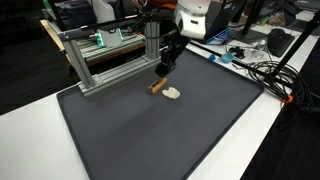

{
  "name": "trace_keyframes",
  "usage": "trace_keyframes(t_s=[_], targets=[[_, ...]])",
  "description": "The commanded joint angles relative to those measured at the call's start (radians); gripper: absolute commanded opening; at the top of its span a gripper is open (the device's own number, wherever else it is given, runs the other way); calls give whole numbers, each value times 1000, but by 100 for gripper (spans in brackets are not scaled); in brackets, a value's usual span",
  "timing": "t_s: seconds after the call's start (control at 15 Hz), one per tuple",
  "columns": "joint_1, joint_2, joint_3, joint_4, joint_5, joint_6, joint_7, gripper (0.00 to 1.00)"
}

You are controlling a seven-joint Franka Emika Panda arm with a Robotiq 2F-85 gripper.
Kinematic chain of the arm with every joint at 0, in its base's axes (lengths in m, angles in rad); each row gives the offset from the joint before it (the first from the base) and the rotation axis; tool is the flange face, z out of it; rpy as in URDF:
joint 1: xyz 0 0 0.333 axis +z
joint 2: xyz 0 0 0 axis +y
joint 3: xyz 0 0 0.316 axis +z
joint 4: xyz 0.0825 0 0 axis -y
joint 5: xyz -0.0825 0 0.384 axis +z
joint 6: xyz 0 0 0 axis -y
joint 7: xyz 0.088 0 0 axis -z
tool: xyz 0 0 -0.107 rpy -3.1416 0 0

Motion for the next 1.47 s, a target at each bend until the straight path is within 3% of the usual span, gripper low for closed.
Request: trace_keyframes(t_s=[0.0, 0.47, 0.53, 0.67, 0.73, 1.13, 1.4], targets=[[-28, 85, 5, 43, 40, -75, -28, 21], [-104, -107, 31, -59, 194, 36, -173, 21], [-73, -39, 10, 0, 139, 3, -127, 46], [-85, -68, 11, -13, 162, 13, -148, 46], [-77, -65, 10, -23, 167, 53, -114, 21], [-34, -5, 7, -12, 156, 208, 25, 21], [-3, 2, 0, -6, 124, 235, 106, 21]])
